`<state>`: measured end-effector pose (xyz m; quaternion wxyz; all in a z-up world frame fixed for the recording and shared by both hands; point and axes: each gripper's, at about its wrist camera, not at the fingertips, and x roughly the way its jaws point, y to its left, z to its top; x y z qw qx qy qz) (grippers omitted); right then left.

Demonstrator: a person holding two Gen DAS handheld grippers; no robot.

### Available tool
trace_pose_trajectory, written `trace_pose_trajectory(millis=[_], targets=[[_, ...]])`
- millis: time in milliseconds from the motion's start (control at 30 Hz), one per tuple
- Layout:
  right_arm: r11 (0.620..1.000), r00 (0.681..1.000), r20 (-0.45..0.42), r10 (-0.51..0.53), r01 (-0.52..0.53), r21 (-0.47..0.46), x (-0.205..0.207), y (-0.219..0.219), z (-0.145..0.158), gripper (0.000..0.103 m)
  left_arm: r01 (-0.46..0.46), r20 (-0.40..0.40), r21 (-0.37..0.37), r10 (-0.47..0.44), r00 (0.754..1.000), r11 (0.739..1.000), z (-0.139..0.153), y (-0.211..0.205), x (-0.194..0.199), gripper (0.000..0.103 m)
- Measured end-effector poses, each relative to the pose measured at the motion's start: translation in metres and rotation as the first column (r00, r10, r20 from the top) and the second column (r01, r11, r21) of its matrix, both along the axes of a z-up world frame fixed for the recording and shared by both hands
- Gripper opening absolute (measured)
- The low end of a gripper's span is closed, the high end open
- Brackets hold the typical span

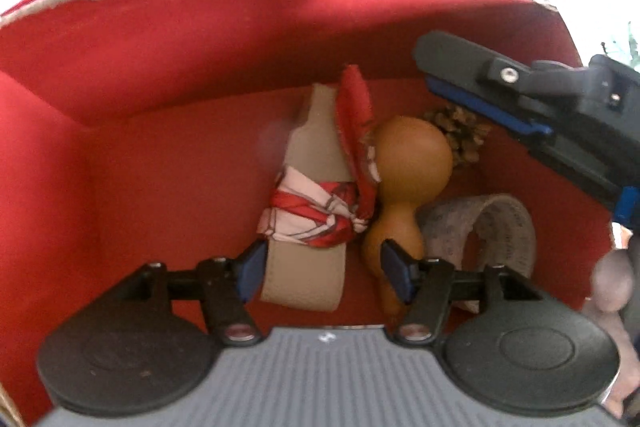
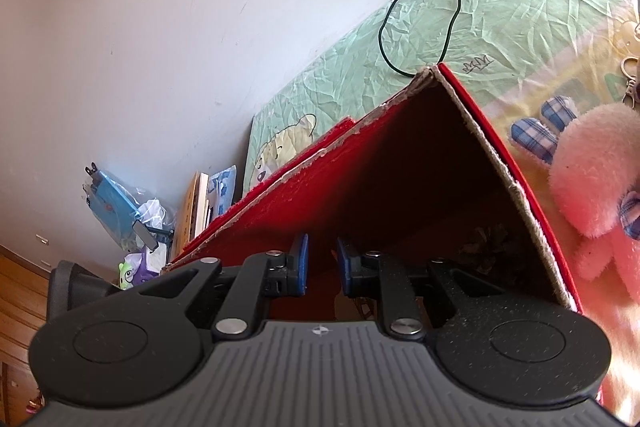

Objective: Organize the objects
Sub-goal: 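Raise the right gripper out of the box opening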

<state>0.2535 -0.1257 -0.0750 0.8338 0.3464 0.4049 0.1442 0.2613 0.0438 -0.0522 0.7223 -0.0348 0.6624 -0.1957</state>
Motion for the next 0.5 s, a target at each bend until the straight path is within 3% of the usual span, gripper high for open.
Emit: trace_pose_trajectory(millis=[233,367,500], targets=[[1.000,1.000,0.001,-0.002,0.002,-0.003,-0.001,0.000,0.001,0.020,-0.010,-0.023,-0.050,0.009,1.000,0.999,0.003,-0.005,-0.009,0.066],[1.000,1.000,0.001,0.003,-0.003,-0.019,-0.001,0.002,0.003,0.020,0.002,0.087,0.052,-0.007,0.996,0.999,0.015,-0.028,-0.019,0.066],[0.999,1.000,0.005,0.009,-0.009,-0.037,-0.002,0.003,0.003,0.020,-0.017,0.146,0.097,0.003,0.989,0.995,0.024,-0.029,-0.028,0.067]])
